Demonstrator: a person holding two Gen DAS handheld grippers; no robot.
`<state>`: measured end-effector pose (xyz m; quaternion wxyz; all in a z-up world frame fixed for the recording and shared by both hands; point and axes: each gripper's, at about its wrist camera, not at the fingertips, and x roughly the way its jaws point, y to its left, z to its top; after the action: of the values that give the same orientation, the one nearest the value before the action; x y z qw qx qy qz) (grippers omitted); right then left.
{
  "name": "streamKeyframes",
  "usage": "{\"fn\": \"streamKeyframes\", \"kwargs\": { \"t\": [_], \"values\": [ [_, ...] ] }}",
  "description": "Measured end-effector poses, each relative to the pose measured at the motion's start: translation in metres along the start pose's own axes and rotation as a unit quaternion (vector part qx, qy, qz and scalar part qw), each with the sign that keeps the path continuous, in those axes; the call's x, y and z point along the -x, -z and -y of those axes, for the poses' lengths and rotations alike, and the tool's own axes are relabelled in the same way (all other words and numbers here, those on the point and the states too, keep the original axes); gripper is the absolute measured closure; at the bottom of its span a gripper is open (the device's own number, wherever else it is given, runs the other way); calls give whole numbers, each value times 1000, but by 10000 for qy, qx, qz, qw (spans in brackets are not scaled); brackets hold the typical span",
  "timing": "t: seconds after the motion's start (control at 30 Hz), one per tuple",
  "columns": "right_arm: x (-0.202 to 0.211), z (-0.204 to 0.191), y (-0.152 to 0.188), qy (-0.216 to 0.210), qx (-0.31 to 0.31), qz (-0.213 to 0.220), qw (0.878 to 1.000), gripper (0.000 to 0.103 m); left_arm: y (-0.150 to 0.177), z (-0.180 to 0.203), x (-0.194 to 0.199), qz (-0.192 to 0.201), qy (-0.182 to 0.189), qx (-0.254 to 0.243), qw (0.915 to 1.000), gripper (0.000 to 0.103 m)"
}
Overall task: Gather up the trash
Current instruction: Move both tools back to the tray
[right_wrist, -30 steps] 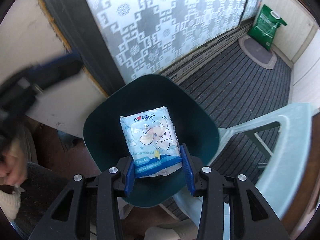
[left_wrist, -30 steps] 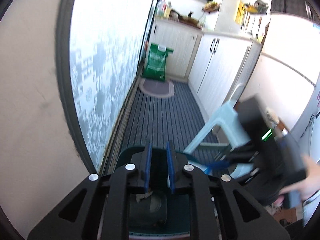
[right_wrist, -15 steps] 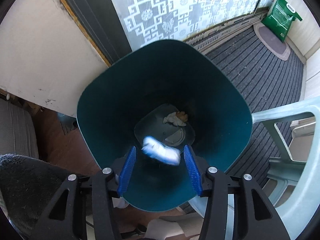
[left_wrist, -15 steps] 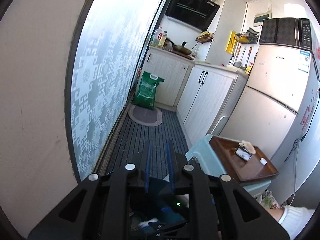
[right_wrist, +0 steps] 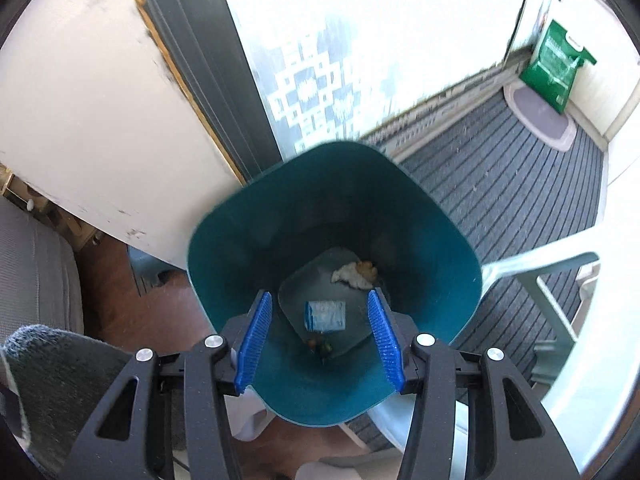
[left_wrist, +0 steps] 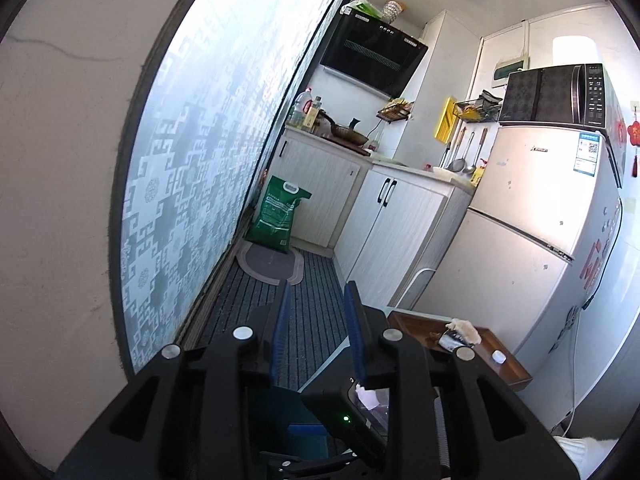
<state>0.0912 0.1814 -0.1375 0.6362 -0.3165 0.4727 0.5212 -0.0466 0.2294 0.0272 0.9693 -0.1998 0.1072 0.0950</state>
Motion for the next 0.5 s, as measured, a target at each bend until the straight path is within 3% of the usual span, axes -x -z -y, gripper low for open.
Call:
{"fn": "streamKeyframes", "kwargs": {
  "t": [0.3,0.5],
  "values": [
    [56,25,0,127,-218,733,9970,70,-2,19,-3,188,88,1,9998,73],
    [103,52,14,197,-503,1442,9881,73,-2,36,-7,264,213,-64,9994,71]
  ]
}}
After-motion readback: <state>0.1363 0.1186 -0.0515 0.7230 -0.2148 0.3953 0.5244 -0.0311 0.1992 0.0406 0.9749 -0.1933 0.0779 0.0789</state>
